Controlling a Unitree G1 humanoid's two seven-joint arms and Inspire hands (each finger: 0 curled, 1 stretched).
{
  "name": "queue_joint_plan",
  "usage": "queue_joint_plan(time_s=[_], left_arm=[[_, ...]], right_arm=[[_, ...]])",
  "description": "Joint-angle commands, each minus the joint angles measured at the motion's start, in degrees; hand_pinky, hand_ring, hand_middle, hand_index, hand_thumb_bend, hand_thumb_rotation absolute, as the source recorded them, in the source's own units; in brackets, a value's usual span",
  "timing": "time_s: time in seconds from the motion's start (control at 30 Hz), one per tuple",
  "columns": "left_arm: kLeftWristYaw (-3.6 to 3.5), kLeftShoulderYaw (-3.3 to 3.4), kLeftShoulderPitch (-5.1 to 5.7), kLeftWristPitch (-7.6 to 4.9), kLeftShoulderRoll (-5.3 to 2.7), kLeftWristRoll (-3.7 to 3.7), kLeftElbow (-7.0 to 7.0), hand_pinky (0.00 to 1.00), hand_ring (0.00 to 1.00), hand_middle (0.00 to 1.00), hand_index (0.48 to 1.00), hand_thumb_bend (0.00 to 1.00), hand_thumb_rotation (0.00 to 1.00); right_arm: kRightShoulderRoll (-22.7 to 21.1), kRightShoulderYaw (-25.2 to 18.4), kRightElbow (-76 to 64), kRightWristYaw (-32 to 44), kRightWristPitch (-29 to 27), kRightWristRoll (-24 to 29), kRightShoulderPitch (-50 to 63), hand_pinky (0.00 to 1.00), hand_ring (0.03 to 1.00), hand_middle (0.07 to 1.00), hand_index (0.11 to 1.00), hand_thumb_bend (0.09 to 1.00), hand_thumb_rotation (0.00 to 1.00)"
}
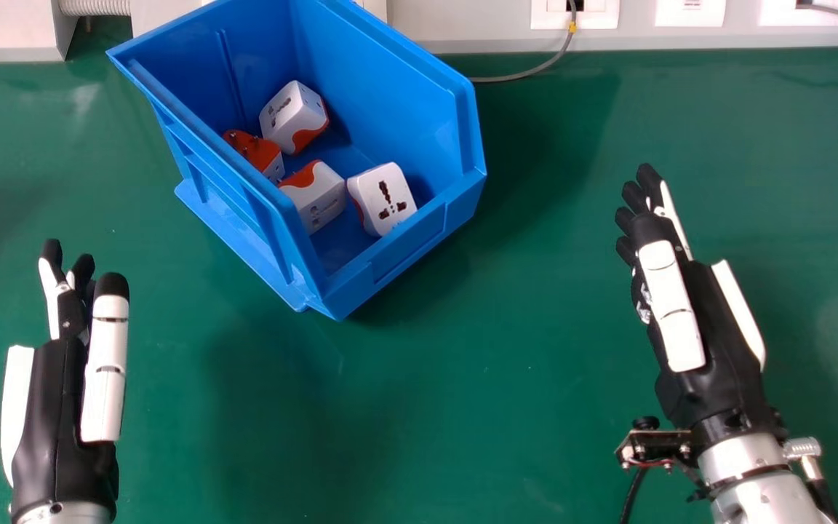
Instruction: Pick all objects and put in blue box
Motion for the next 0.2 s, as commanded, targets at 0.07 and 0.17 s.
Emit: queue_joint_plan(time_s=[0.07, 0.17], left_arm=[[0.21, -0.47, 0.73, -1.52, -0.30, 0.28, -0.80, 1.00, 1.00, 1.00, 1.000, 0.40, 0.99], [0.33, -0.71, 1.07, -0.91, -0.60, 0.16, -1.37, 1.00, 1.00, 1.00, 1.000, 0.39, 0.98]], right_arm=[[-0.07, -1.15, 0.28, 0.21, -2.69, 0.66, -0.79, 1.00, 1.000, 1.000, 1.000, 0.327, 1.00], [0.11, -1.73, 1.11, 0.14, -2.98, 1.03, -1.42, 1.00, 1.000, 1.000, 1.000, 0.317, 1.00]])
